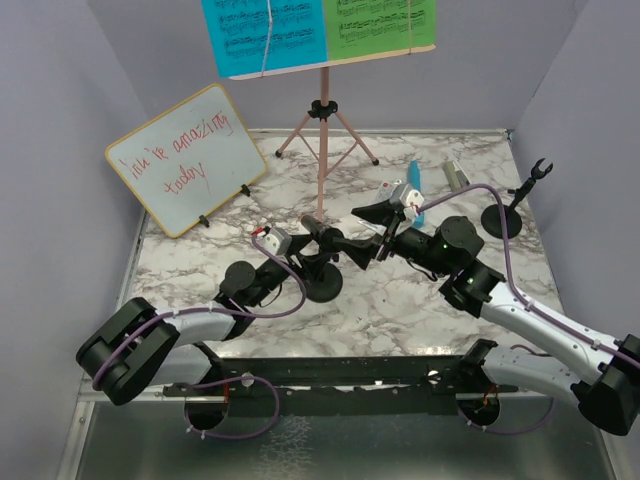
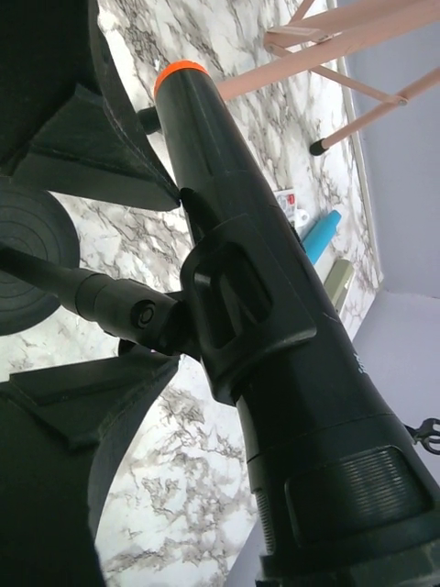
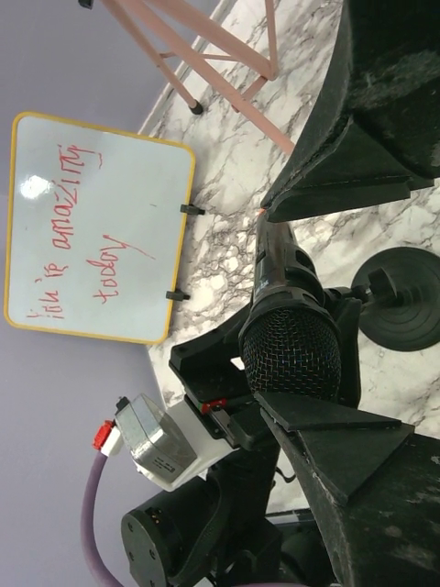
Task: Pack up the instrument practice props
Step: Remove the microphone from the microphone stand.
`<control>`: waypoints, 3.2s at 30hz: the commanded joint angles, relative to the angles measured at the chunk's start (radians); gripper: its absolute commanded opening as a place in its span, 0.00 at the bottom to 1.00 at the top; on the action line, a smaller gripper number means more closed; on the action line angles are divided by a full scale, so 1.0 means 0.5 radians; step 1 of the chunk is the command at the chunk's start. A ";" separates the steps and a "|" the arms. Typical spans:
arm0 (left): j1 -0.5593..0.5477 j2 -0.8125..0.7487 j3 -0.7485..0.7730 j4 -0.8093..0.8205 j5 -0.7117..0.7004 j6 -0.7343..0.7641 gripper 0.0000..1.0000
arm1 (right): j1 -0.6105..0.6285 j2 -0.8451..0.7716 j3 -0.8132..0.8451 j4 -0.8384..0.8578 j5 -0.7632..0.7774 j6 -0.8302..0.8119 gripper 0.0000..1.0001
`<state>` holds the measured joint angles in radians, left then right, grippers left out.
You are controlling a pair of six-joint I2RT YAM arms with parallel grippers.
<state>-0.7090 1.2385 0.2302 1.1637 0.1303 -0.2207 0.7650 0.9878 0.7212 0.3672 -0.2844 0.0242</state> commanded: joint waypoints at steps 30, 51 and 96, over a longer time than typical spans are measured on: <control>-0.370 -0.152 -0.065 -0.139 -1.100 0.282 0.00 | -0.005 0.219 0.570 -1.214 -0.052 0.101 0.88; -0.579 0.061 0.033 -0.156 -1.352 0.432 0.00 | -0.006 0.294 0.607 -0.903 -0.183 0.498 0.87; -0.546 0.070 -0.003 -0.161 -1.264 0.332 0.00 | -0.008 0.104 0.573 -1.468 -0.125 0.366 0.89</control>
<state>-0.9840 1.2533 0.2455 1.1576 -0.5304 -0.0319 0.7582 1.0206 0.9020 -0.2993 -0.4068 0.2211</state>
